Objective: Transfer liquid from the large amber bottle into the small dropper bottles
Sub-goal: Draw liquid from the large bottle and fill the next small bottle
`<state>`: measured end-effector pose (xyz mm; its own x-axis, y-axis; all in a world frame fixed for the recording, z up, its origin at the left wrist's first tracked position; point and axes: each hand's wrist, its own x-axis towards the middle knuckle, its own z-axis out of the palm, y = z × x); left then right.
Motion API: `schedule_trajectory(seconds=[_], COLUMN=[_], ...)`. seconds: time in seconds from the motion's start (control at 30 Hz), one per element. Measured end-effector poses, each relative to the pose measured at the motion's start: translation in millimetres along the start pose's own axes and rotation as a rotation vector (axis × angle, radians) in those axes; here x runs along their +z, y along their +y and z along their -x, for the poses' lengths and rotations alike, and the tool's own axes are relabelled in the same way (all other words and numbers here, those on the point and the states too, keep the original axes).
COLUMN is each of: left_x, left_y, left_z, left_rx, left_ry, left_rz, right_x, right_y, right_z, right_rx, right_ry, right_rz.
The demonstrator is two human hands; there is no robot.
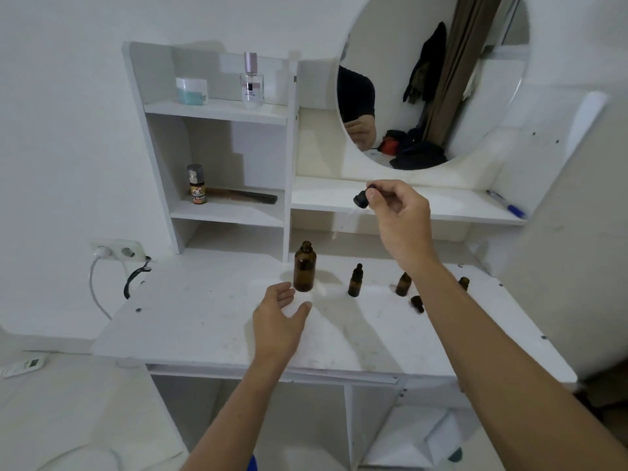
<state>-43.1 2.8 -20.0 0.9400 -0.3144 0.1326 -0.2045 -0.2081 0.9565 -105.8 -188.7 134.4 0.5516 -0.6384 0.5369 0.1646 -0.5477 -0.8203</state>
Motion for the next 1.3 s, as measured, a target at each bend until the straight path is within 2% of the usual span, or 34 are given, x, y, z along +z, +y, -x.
schedule_trajectory(seconds=[0.23, 0.5, 0.8, 0.97, 1.3], left_x=[64.6, 135.8, 187.4, 193.4, 192.9], left_y=[20.3, 37.6, 41.8, 38.8, 34.9], left_z=[26.4, 16.1, -17.2, -21.5, -21.6], left_rx=[0.114, 0.187, 0.245, 0.292, 0.306], left_ry=[-0.265, -0.410, -0.379, -0.337, -0.342], left_rz=[-0.019, -0.023, -0.060, -0.073, -0.104], right_x=[-70.3, -116.5, -125.1, -118.1, -108.3], right_y=[30.6, 63.1, 94.1, 103.1, 113.2], right_z=[22.6, 23.2, 18.0, 18.3, 18.5], right_rx=[0.073, 0.124, 0.157, 0.153, 0.111], right_ry=[0.066, 0.140, 0.115, 0.078, 0.064], right_rz=[0.036, 0.093, 0.102, 0.087, 0.237])
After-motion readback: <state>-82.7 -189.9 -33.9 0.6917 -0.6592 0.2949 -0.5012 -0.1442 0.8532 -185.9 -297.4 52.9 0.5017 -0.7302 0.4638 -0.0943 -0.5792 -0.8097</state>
